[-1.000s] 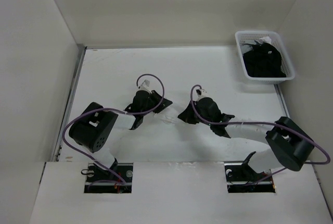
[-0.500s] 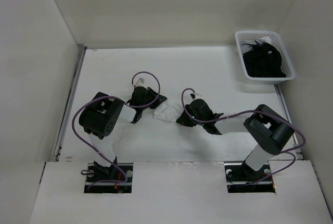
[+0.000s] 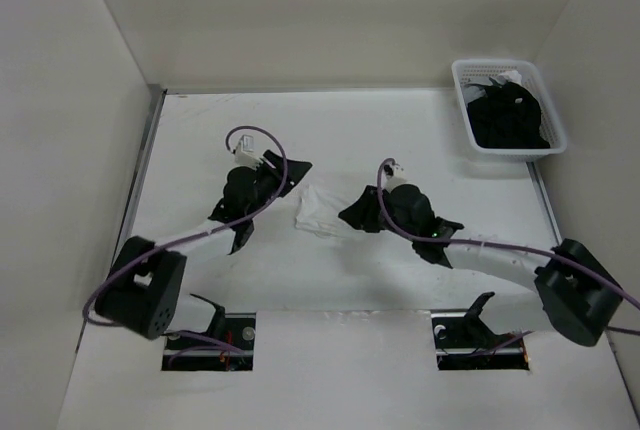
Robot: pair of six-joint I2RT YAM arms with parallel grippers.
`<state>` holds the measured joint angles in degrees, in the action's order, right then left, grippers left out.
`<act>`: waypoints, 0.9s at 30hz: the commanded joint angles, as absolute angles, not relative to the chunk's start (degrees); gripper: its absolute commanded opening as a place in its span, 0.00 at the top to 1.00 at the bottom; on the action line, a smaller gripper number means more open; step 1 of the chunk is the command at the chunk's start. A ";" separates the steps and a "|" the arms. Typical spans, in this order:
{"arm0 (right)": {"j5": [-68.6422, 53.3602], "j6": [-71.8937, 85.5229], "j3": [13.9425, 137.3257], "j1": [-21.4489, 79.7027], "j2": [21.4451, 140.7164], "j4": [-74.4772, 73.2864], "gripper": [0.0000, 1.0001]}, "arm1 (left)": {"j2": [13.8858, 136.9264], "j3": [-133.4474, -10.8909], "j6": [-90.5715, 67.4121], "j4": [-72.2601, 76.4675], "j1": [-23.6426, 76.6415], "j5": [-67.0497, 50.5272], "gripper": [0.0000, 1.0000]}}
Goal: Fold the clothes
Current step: Fold the tank top
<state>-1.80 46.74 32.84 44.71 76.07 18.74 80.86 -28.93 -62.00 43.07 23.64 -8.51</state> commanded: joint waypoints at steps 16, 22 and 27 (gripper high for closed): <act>10.55 41.74 23.21 22.37 53.17 21.96 0.70 | 44.83 -20.30 -44.91 -4.65 18.42 10.73 0.40; 15.01 45.17 19.43 19.47 54.05 24.35 0.44 | 45.61 -22.15 -44.65 -7.12 14.37 10.20 0.38; 21.26 45.00 18.54 19.46 55.01 24.17 0.37 | 47.63 -21.36 -43.95 -4.93 13.23 7.39 0.39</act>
<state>15.88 44.34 18.81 19.57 54.59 20.27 47.11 -20.21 -45.34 -6.33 13.67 9.34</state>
